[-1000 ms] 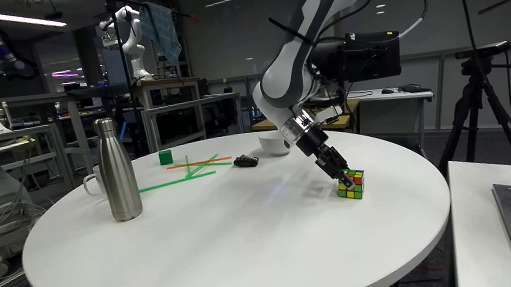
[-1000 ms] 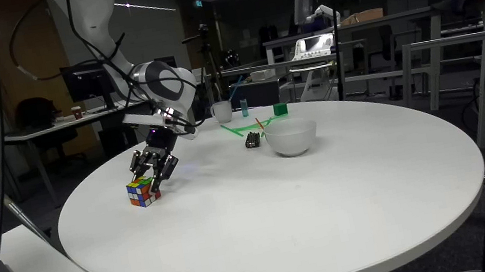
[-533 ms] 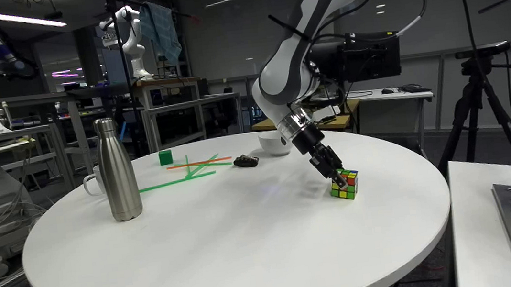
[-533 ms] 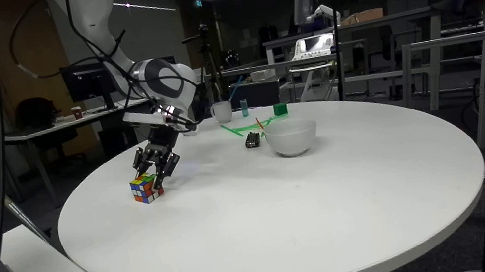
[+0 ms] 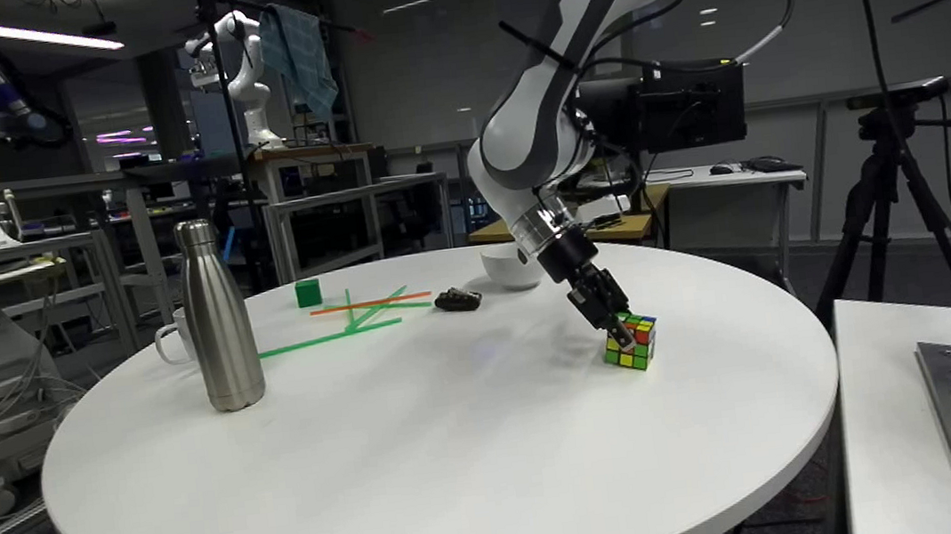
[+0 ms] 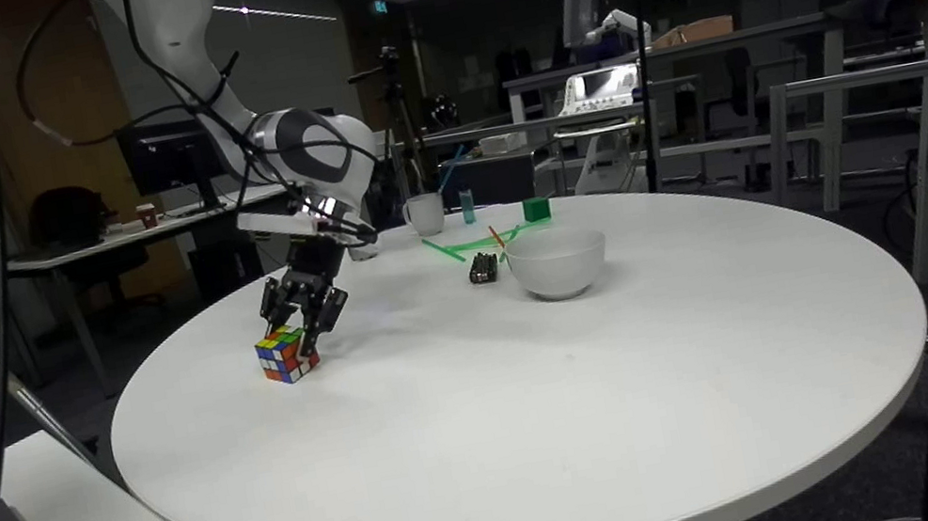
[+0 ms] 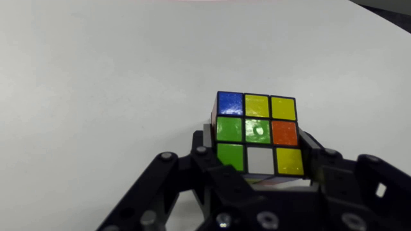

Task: Place the Rubik's cube in the middle of the table

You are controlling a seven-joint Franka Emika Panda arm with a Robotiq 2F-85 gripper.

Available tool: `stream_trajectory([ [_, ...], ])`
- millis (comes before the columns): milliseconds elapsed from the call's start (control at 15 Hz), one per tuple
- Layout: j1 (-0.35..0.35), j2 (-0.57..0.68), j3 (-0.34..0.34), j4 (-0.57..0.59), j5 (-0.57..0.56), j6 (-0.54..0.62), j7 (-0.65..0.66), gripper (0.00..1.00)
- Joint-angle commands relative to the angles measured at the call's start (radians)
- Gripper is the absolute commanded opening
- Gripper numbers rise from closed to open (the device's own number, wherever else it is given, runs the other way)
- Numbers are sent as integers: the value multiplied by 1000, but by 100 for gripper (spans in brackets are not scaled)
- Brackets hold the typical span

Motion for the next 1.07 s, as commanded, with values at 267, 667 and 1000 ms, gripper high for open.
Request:
stream_trajectory([
  [267, -8, -65, 1, -59, 29, 69, 11, 35],
  [667, -3, -209, -14, -204, 18, 149, 56, 35],
  [1000, 0, -303, -28, -292, 14, 287, 117, 35],
])
